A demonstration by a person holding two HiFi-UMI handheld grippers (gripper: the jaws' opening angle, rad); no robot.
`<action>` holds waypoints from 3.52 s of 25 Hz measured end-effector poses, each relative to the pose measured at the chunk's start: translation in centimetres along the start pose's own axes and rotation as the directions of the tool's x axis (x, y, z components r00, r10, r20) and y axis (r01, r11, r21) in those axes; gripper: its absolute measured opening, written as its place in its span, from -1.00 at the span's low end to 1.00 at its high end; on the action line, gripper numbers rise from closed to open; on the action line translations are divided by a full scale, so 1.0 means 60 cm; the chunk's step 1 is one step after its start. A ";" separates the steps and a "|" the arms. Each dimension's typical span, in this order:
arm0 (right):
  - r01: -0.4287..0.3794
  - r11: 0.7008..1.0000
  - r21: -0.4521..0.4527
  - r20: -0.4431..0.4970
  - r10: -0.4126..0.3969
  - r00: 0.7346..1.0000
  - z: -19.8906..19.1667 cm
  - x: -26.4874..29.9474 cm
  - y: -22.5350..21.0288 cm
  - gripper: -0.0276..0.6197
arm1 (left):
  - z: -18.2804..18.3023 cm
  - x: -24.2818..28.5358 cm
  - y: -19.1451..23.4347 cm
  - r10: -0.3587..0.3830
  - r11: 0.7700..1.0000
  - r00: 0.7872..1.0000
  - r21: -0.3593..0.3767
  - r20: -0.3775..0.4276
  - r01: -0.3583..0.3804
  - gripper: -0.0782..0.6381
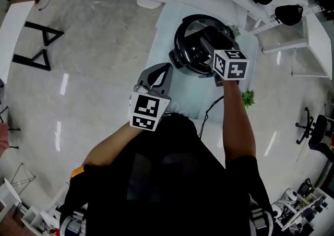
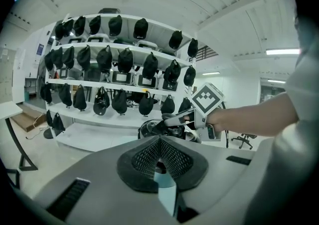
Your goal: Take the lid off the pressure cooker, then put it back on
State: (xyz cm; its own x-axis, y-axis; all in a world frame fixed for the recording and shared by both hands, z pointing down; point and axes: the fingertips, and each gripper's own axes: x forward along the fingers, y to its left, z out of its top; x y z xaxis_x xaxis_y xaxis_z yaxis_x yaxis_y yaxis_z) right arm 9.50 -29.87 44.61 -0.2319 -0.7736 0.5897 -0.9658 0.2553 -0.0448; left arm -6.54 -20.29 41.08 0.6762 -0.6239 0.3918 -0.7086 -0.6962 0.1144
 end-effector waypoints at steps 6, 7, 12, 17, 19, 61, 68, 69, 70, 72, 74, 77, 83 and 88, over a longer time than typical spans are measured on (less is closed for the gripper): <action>0.097 0.995 0.022 0.067 -0.098 0.993 0.016 -0.068 0.003 0.06 | 0.019 -0.023 0.013 -0.024 1.000 0.999 0.004 0.036 0.024 -0.76; 0.108 0.994 0.028 0.082 -0.110 0.991 0.020 -0.083 0.010 0.06 | 0.020 -0.028 0.015 -0.032 0.999 0.999 0.004 0.040 0.032 -0.76; 0.147 0.986 0.083 0.130 -0.157 0.979 0.007 -0.152 0.067 -0.06 | 0.017 -0.048 0.006 -0.093 0.996 0.994 0.008 0.049 0.092 -0.76; 0.179 0.974 0.135 0.119 -0.196 0.973 -0.040 -0.198 0.132 -0.31 | 0.000 -0.063 -0.021 -0.165 0.986 0.985 0.038 0.047 0.163 -0.76; 0.181 0.972 0.151 0.117 -0.199 0.973 -0.061 -0.211 0.152 -0.40 | -0.009 -0.069 -0.032 -0.177 0.984 0.983 0.046 0.045 0.175 -0.76; -0.140 0.989 -0.046 0.181 0.146 0.973 -0.297 -0.531 0.269 -0.69 | -0.099 -0.266 -0.368 0.101 0.986 0.991 0.125 0.085 -0.111 -0.76; -0.116 0.992 -0.049 0.169 0.123 0.978 -0.309 -0.540 0.264 -0.69 | -0.108 -0.257 -0.390 0.057 0.987 0.996 0.146 0.069 -0.066 -0.76; -0.113 0.992 -0.046 0.167 0.119 0.979 -0.311 -0.539 0.264 -0.69 | -0.108 -0.255 -0.391 0.051 0.987 0.996 0.146 0.068 -0.061 -0.76; -0.110 0.993 -0.044 0.164 0.116 0.980 -0.313 -0.539 0.264 -0.69 | -0.110 -0.254 -0.392 0.046 0.988 0.997 0.146 0.066 -0.055 -0.76; -0.104 0.994 -0.039 0.159 0.109 0.981 -0.319 -0.537 0.263 -0.69 | -0.113 -0.250 -0.394 0.036 0.988 0.997 0.148 0.063 -0.045 -0.76; -0.099 0.994 -0.035 0.156 0.103 0.982 -0.322 -0.536 0.261 -0.69 | -0.114 -0.248 -0.395 0.029 0.988 0.998 0.151 0.061 -0.038 -0.76; -0.097 0.995 -0.034 0.158 0.101 0.982 -0.320 -0.537 0.262 -0.69 | -0.113 -0.250 -0.394 0.027 0.988 0.998 0.153 0.064 -0.037 -0.76; -0.110 0.993 -0.043 0.160 0.115 0.980 -0.316 -0.530 0.272 -0.69 | -0.113 -0.259 -0.382 0.049 0.987 0.996 0.150 0.070 -0.059 -0.76; -0.119 0.992 -0.051 0.158 0.126 0.979 -0.314 -0.529 0.283 -0.69 | -0.114 -0.270 -0.374 0.065 0.987 0.995 0.143 0.073 -0.075 -0.76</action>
